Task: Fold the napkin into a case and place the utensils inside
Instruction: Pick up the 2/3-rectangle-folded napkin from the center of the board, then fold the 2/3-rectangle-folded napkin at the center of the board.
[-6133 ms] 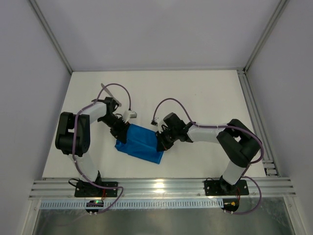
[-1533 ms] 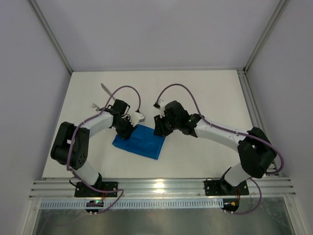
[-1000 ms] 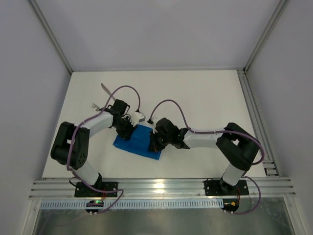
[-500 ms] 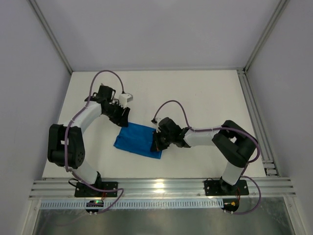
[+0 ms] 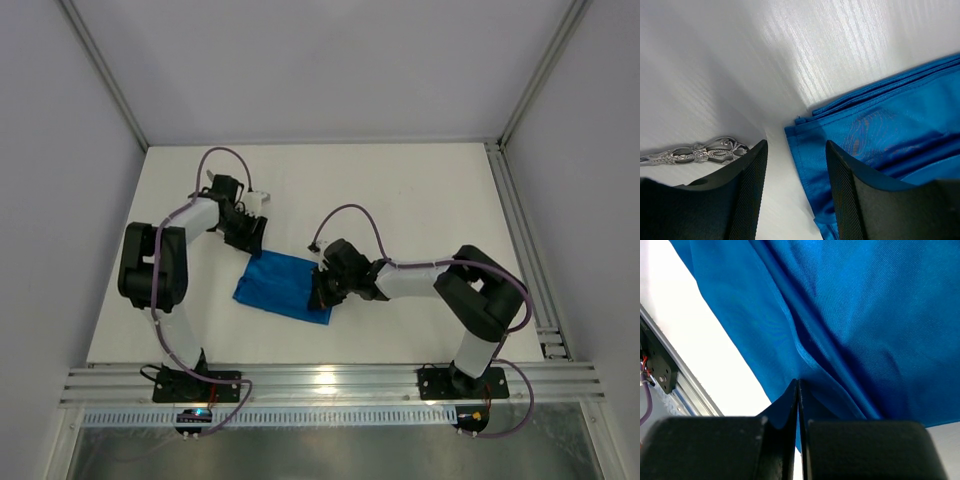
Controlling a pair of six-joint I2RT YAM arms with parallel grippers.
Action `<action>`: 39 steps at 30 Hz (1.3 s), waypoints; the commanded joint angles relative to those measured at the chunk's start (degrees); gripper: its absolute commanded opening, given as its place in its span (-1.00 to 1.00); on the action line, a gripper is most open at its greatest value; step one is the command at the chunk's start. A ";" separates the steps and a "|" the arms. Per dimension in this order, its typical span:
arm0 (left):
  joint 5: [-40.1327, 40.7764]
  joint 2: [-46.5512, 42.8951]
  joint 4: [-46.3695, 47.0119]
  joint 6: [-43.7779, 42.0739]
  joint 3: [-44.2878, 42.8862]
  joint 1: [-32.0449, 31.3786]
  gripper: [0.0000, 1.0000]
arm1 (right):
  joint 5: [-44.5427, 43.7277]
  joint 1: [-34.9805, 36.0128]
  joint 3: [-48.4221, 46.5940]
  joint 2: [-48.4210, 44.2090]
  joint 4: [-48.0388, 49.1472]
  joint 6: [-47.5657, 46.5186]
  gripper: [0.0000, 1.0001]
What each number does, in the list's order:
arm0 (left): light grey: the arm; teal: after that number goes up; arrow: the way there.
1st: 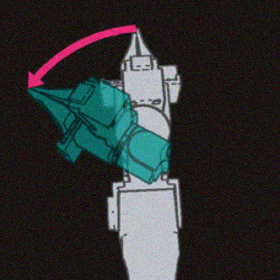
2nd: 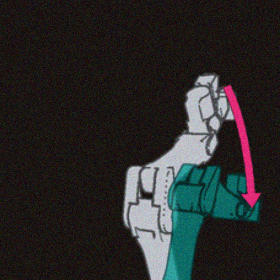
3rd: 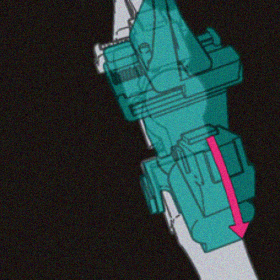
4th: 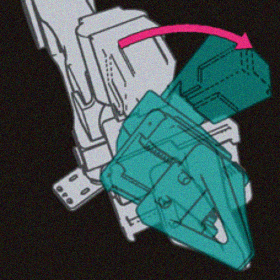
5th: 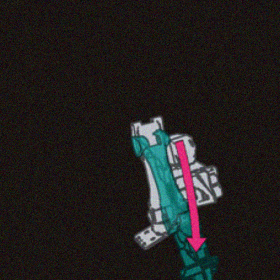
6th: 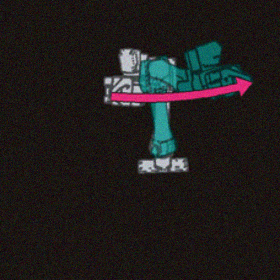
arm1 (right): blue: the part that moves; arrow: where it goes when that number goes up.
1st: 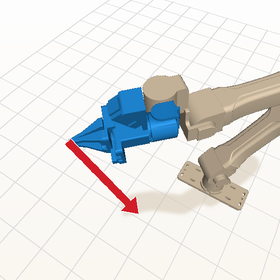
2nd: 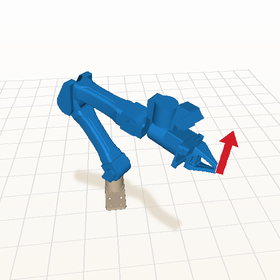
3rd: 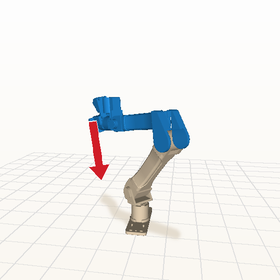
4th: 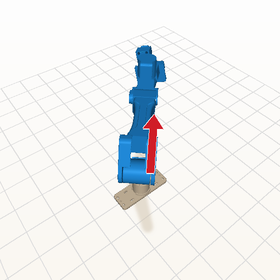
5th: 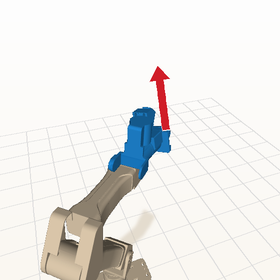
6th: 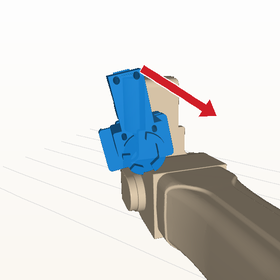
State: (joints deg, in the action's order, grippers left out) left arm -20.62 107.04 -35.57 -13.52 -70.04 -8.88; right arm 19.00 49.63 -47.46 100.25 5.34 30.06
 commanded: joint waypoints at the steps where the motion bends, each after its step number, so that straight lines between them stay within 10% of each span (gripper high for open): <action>1: -0.12 2.28 0.59 0.42 -1.24 -0.61 0.04 | -1.60 -0.14 -0.17 0.65 -4.46 -2.11 -0.93; 6: -4.60 3.70 -2.30 1.30 -1.06 -1.31 -0.01 | -1.95 -0.76 -0.26 0.39 -4.82 -2.12 -0.92; 19: -13.03 -1.56 -5.21 0.69 0.43 -0.52 -0.89 | -1.69 -2.69 -0.09 0.12 -4.90 -2.11 -0.92; 39: -19.46 -22.48 -8.11 -24.18 15.89 -2.62 -0.99 | -3.27 -5.68 -5.01 5.22 -10.18 3.33 -0.93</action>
State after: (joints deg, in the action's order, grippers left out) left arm -39.09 88.27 -42.72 -31.35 -55.42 -10.17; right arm 20.67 44.14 -51.94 102.83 -0.21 32.64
